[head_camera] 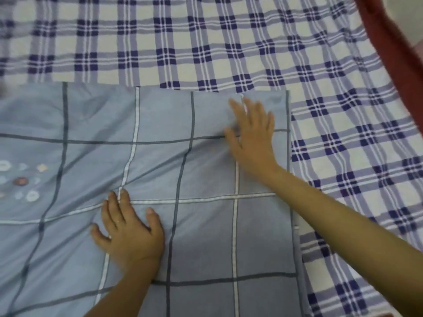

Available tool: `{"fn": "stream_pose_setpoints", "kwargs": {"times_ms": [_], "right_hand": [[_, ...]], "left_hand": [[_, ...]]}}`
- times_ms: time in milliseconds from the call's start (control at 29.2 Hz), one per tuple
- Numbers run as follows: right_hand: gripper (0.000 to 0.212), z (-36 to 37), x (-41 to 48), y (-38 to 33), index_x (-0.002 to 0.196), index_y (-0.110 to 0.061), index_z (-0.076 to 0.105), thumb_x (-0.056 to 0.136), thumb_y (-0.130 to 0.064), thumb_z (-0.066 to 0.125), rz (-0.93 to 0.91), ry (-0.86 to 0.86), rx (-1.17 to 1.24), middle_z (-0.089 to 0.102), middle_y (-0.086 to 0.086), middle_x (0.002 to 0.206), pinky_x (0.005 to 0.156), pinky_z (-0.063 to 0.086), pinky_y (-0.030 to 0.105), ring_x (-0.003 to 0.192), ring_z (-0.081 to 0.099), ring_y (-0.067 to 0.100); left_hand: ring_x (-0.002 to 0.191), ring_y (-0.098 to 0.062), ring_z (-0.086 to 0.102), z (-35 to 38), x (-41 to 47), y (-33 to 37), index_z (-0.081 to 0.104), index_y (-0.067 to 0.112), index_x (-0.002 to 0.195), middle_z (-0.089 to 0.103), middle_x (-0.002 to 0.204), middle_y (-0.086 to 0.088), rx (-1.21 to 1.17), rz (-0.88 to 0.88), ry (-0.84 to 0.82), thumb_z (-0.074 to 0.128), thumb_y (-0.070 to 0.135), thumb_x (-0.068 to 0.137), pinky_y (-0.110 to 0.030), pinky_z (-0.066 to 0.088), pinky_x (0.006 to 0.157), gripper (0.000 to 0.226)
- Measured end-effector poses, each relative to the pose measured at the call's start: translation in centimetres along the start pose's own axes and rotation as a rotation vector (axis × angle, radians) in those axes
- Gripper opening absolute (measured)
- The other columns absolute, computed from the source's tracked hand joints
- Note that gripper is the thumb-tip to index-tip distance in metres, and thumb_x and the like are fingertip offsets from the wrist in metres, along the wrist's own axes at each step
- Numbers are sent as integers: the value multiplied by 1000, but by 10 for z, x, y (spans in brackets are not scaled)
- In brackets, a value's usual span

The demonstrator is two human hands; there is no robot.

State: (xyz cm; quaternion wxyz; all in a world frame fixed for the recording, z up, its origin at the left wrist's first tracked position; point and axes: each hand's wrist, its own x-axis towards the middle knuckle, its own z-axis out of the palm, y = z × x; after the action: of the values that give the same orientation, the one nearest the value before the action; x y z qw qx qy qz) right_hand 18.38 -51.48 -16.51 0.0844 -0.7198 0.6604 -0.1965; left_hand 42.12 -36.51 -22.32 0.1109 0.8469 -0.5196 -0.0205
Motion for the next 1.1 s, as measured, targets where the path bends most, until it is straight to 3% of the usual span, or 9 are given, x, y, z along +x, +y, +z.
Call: {"fn": "stream_pose_setpoints", "kwargs": {"times_ms": [69,137,308,377,480,617,857,994,1097], "right_hand": [[60,19,-44,-18,147,-33,27,92,-58,29,-592,-325,-114,30,3,154,111,5,64,143,20,36],[65,32,-30,-6,147,-39,23,89,-68,20,-751,-516,-314,25,-3,156,105,5,72,143,19,37],[69,44,126,24,149,-42,-7,90,-71,15,93,-535,-360,-12,-8,159,105,-5,72,145,-10,36],[62,46,147,5,151,-35,-3,98,-57,20,227,-438,-296,-8,-1,160,109,-6,68,145,-6,36],[57,52,92,-56,152,-26,10,100,-37,30,-57,-202,-284,6,5,160,114,-2,60,146,2,32],[58,39,-61,-34,149,-29,19,97,-54,25,-494,-316,-279,18,2,158,112,5,63,146,9,29],[62,-4,-48,66,153,-18,2,100,-45,20,613,-209,-360,-2,7,160,115,-6,57,146,-2,30],[62,16,-127,-37,151,-12,17,97,-37,30,127,-93,-309,13,10,158,114,-7,53,145,12,34],[58,7,-305,-70,150,-25,23,98,-48,24,-117,-310,-260,21,-1,157,115,5,54,144,21,28]], "left_hand": [[137,-28,30,2,0,-2,35,11,143,35,149,-12,18,6,9,29,44,89,-51,12,111,63],[137,-29,30,2,0,-2,35,11,143,35,149,-12,15,5,9,30,44,88,-52,11,111,63],[137,-29,31,5,3,-1,36,11,143,35,149,-12,10,2,15,31,44,86,-52,12,111,66],[137,-30,31,5,3,1,36,11,143,35,149,-12,-2,8,5,31,45,86,-52,12,112,67],[137,-29,31,4,5,-1,35,11,144,34,150,-12,9,4,-4,31,45,87,-53,13,112,66],[139,-28,27,1,3,-2,32,13,145,32,151,-11,-14,11,-48,30,47,88,-53,10,112,67],[142,-26,19,1,6,2,29,16,146,26,154,-9,-114,0,-100,30,50,86,-53,4,113,70],[143,-24,16,-3,4,-3,26,16,148,21,156,-6,-157,9,-113,27,51,89,-52,1,114,68],[145,-20,14,-19,-11,-15,26,16,149,19,157,-4,-200,81,-131,21,49,92,-56,-1,114,65]]}}
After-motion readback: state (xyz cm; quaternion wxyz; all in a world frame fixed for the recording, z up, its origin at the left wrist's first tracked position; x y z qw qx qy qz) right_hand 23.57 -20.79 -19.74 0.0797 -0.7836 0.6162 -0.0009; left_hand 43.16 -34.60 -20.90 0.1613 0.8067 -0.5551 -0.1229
